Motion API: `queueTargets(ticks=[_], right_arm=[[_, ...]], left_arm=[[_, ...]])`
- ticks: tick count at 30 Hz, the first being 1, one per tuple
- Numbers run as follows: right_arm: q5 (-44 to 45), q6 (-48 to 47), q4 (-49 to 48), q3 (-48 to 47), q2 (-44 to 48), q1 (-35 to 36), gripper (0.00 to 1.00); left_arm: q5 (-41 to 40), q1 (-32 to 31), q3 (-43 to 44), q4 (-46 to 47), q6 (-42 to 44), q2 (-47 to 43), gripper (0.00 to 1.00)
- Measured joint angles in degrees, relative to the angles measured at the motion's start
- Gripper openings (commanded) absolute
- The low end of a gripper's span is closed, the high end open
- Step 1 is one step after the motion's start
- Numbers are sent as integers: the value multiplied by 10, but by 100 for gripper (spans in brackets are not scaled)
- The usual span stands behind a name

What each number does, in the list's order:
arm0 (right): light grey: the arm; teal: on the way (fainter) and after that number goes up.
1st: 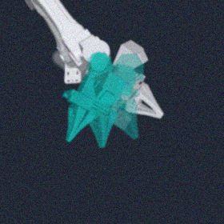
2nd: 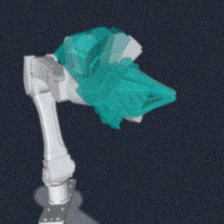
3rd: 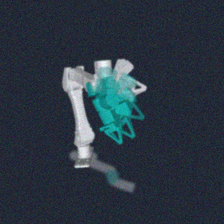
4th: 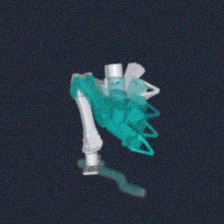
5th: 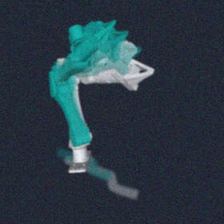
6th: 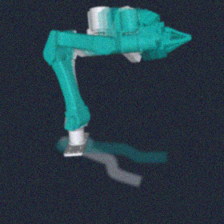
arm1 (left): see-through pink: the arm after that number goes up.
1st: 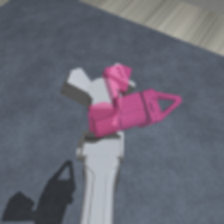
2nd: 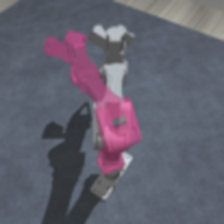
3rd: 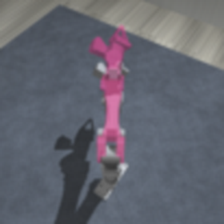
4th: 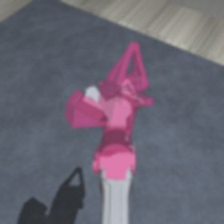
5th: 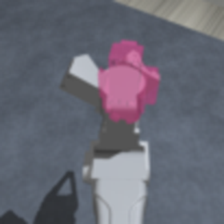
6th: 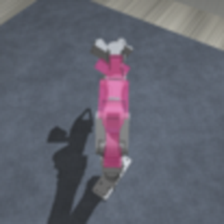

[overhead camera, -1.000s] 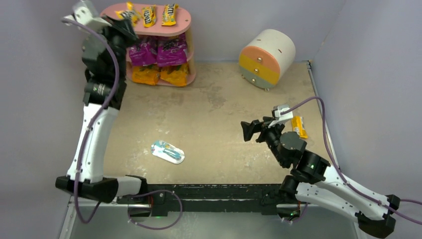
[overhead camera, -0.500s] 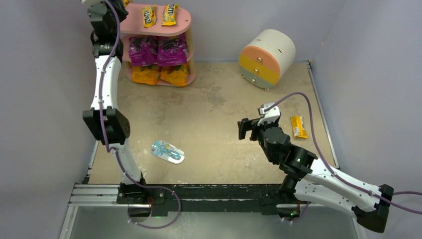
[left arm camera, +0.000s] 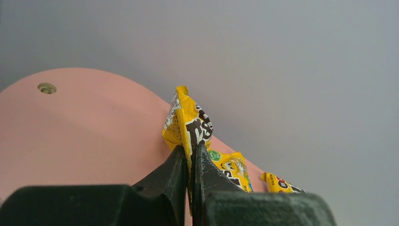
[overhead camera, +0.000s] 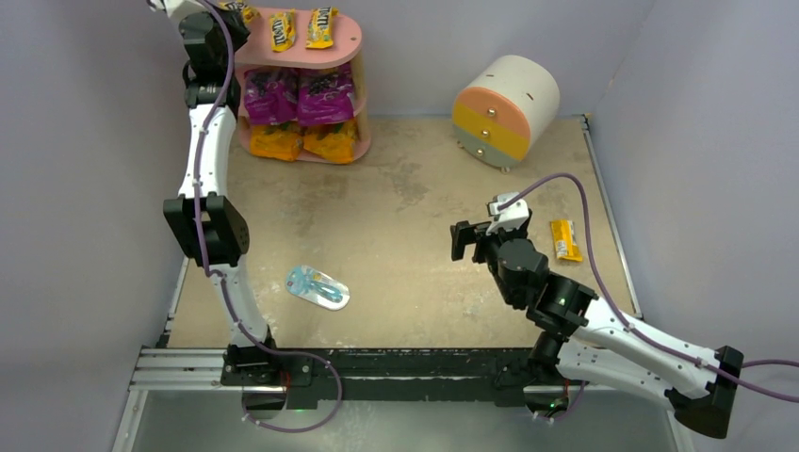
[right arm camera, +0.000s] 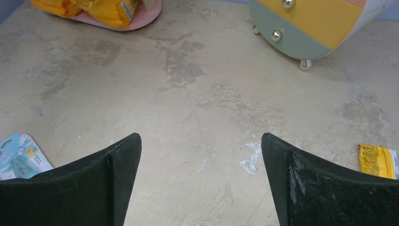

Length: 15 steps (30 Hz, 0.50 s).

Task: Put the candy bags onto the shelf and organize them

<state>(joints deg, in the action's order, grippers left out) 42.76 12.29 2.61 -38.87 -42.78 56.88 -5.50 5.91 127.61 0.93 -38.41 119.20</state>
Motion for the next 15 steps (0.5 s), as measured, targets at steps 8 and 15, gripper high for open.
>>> queueTargets(ticks=[8, 15], right_arm=[[2, -10, -15, 0, 2, 0, 98], [2, -12, -27, 11, 27, 0, 98]], left_arm=[[-1, 0, -31, 11, -14, -3, 36], [-5, 0, -45, 10, 1, -17, 84]])
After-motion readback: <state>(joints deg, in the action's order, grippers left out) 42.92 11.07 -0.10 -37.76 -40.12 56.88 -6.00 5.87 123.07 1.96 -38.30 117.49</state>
